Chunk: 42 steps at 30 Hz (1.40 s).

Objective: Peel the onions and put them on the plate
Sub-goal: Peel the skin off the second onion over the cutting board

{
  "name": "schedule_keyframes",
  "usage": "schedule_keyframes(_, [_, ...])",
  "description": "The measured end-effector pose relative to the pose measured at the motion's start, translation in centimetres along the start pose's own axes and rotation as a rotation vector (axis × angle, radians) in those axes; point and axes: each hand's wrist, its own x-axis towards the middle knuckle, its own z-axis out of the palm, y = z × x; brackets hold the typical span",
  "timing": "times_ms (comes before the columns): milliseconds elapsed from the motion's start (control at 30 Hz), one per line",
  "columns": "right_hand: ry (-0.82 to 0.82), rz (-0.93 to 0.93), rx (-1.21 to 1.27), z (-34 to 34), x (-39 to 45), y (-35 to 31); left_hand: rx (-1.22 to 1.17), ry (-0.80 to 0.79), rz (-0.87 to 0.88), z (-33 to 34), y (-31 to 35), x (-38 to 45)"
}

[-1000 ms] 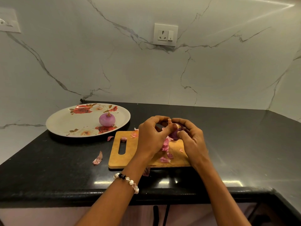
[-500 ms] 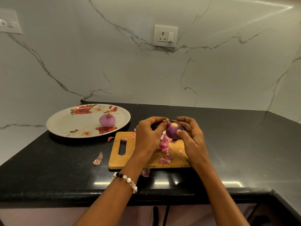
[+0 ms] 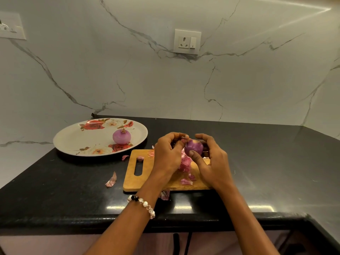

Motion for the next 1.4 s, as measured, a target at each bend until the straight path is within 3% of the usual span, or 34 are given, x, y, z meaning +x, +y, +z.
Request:
schedule_keyframes(300, [0.011,-0.01,0.067,-0.2,-0.1,-1.0,-0.074,-0.044,0.011,-0.1,0.5,-0.2])
schedule_keyframes(433, [0.065,-0.057,-0.038,0.0,0.0,-0.6,-0.134,-0.039,-0.025,-0.1,0.6,-0.3])
schedule_keyframes(800, [0.04,-0.081,-0.078,-0.2,-0.2,-0.9,-0.031,-0.093,0.041,-0.1,0.6,-0.3])
schedule_keyframes(933, [0.052,-0.065,-0.102,-0.4,-0.2,-0.9,0.049,-0.065,0.117,-0.1,0.7,-0.6])
schedule_keyframes(1133, [0.049,-0.033,-0.13,-0.3,-0.3,-1.0,0.309,0.004,0.375,-0.1,0.3,-0.6])
schedule_keyframes(1400, [0.068,-0.02,-0.091,-0.3,-0.3,-1.3,0.362,0.024,0.453,-0.1,0.2,-0.6])
